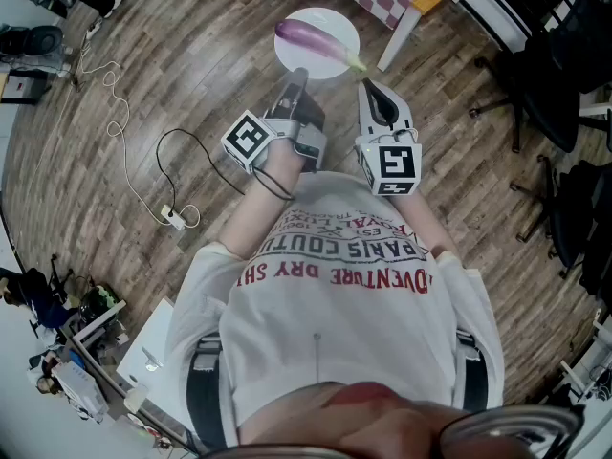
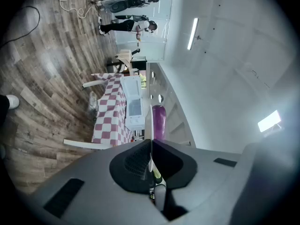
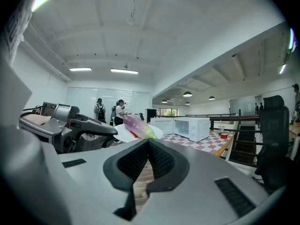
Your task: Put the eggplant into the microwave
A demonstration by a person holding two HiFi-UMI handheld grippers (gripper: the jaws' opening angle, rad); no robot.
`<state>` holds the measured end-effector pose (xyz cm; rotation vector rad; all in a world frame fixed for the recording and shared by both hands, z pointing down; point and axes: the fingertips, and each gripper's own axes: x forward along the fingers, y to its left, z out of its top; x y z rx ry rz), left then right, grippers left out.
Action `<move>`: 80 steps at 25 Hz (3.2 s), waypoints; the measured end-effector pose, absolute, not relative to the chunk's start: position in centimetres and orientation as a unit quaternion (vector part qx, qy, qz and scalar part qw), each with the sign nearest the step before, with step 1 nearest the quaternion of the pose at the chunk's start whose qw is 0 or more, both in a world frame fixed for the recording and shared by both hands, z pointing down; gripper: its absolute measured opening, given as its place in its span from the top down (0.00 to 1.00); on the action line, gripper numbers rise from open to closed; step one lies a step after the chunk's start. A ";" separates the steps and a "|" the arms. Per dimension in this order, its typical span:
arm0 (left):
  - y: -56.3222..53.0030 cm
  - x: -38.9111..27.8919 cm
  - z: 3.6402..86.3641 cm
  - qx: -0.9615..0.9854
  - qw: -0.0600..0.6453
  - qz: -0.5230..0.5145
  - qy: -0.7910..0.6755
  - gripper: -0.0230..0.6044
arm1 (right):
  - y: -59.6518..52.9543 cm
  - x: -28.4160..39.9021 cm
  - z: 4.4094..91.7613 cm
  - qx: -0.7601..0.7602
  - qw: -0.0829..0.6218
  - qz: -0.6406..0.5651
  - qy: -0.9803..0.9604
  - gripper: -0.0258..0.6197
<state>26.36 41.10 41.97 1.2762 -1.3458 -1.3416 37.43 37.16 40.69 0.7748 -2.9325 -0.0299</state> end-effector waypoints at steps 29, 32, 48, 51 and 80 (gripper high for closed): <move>38.0 21.7 44.4 0.489 0.425 -0.523 -0.555 0.91 | 33.6 34.2 43.4 0.268 0.078 0.034 -0.960 0.92; 36.5 18.9 44.5 0.489 0.427 -0.524 -0.552 0.91 | 32.0 31.8 43.5 0.278 0.080 0.036 -0.957 0.92; 26.4 -0.4 43.2 0.518 0.473 -0.502 -0.506 0.91 | 22.2 12.1 41.1 0.363 0.086 0.025 -0.927 0.92; 25.7 -3.5 43.2 0.522 0.481 -0.499 -0.497 0.91 | 21.7 8.7 41.0 0.366 0.088 0.024 -0.926 0.92; 1.7 -14.7 46.7 0.472 0.503 -0.497 -0.527 0.91 | -2.2 -3.7 43.2 0.302 0.095 0.033 -0.948 0.92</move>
